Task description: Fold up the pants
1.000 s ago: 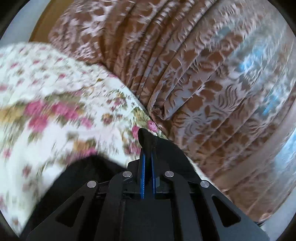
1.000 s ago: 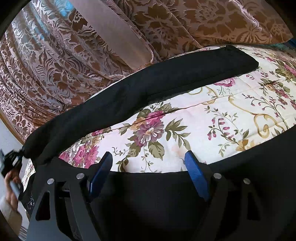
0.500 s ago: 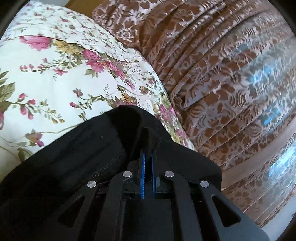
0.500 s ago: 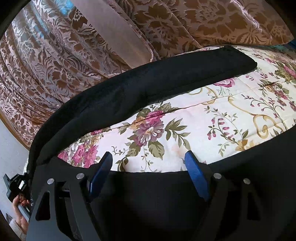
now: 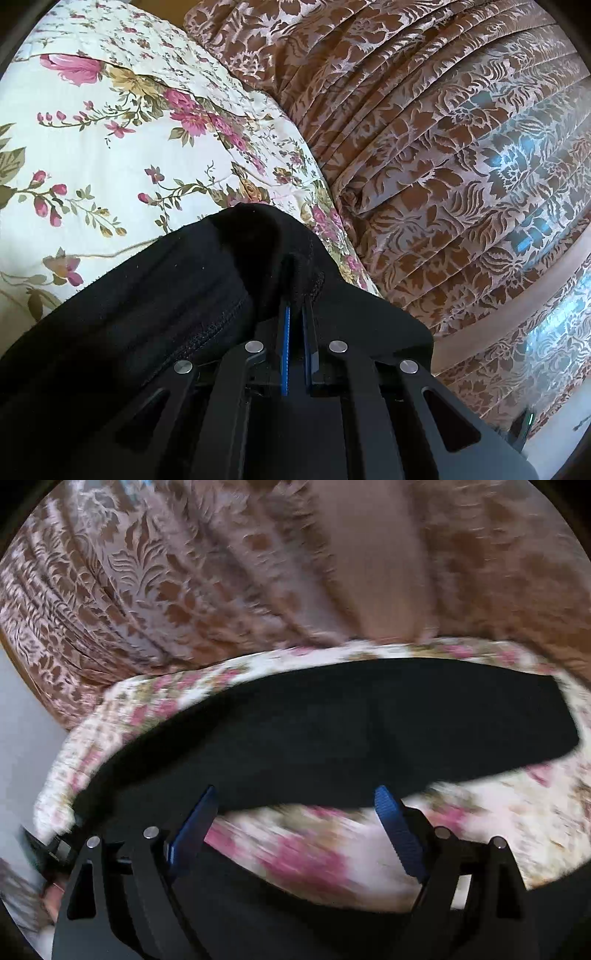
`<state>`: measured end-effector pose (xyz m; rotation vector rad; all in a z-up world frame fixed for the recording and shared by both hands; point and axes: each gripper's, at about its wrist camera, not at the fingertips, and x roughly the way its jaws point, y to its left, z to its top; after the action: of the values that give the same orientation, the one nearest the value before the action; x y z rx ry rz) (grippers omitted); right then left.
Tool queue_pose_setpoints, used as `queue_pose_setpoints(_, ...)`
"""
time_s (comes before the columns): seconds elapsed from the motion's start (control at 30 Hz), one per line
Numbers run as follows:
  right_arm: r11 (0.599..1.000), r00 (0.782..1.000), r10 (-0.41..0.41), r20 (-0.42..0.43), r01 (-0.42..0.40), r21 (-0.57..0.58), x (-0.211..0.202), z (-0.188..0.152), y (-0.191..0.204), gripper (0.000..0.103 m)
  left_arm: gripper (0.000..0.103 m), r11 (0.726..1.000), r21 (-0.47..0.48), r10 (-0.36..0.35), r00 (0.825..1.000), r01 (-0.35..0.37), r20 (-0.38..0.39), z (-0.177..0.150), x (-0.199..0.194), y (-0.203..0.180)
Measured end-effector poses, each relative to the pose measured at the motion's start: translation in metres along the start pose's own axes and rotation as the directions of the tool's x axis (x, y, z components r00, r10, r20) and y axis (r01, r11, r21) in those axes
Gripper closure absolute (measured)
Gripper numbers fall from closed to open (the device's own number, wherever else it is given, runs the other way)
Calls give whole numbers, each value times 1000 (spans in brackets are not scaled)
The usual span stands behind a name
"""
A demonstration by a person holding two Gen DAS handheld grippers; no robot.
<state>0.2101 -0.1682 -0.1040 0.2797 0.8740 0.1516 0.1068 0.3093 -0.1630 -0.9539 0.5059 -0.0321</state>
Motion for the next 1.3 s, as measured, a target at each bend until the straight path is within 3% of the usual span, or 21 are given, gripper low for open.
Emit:
queue_pose_setpoints(0.1, 987, 995, 79, -65, -69, 142, 31, 42, 17, 17, 99, 1000, -6, -13, 1000, 13, -1, 0, -1, 1)
queue_pose_setpoints(0.2, 965, 989, 111, -100, -83, 249, 60, 71, 32, 24, 99, 1000, -8, -21, 1000, 21, -4, 0, -1, 2)
queue_pose_setpoints(0.4, 921, 975, 92, -202, -7, 389, 119, 99, 51, 27, 99, 999, -14, -41, 999, 41, -8, 0, -2, 4)
queue_pose_setpoints(0.47, 914, 972, 67, -226, 31, 405, 132, 98, 52, 40, 99, 999, -16, -48, 999, 48, -8, -1, -2, 4)
queue_pose_setpoints(0.53, 910, 965, 36, -261, 76, 408, 141, 93, 47, 74, 99, 998, -18, -54, 999, 54, -7, -1, -2, 5)
queue_pose_setpoints(0.57, 909, 964, 41, -263, 74, 411, 143, 90, 46, 81, 99, 998, -19, -57, 998, 56, -7, -1, -2, 5)
queue_pose_setpoints(0.6, 905, 964, 74, -256, 42, 423, 142, 86, 43, 90, 99, 998, -19, -61, 998, 61, -7, -1, -2, 5)
queue_pose_setpoints(0.63, 904, 966, 94, -242, 19, 428, 136, 82, 40, 91, 99, 998, -20, -63, 998, 63, -7, -1, -3, 4)
queue_pose_setpoints(0.8, 906, 975, 182, -129, -115, 408, 81, 62, 37, 93, 99, 990, -57, -128, 992, 128, 3, 2, -8, 9)
queue_pose_setpoints(0.93, 895, 957, 289, -35, -257, 365, 20, 28, 32, 93, 99, 954, -174, -239, 969, 245, 55, 9, -27, 16)
queue_pose_setpoints(1.0, 901, 952, 308, -3, -290, 323, -6, 5, 33, 93, 99, 935, -213, -272, 959, 283, 79, 9, -38, 18)
queue_pose_setpoints(1.13, 924, 944, 317, 90, -329, 192, -49, -55, 48, 93, 99, 942, -199, -259, 962, 271, 85, 5, -57, 19)
queue_pose_setpoints(1.3, 934, 932, 324, 163, -343, 101, -65, -140, 55, 93, 99, 947, -212, -219, 968, 242, 124, -3, -87, 34)
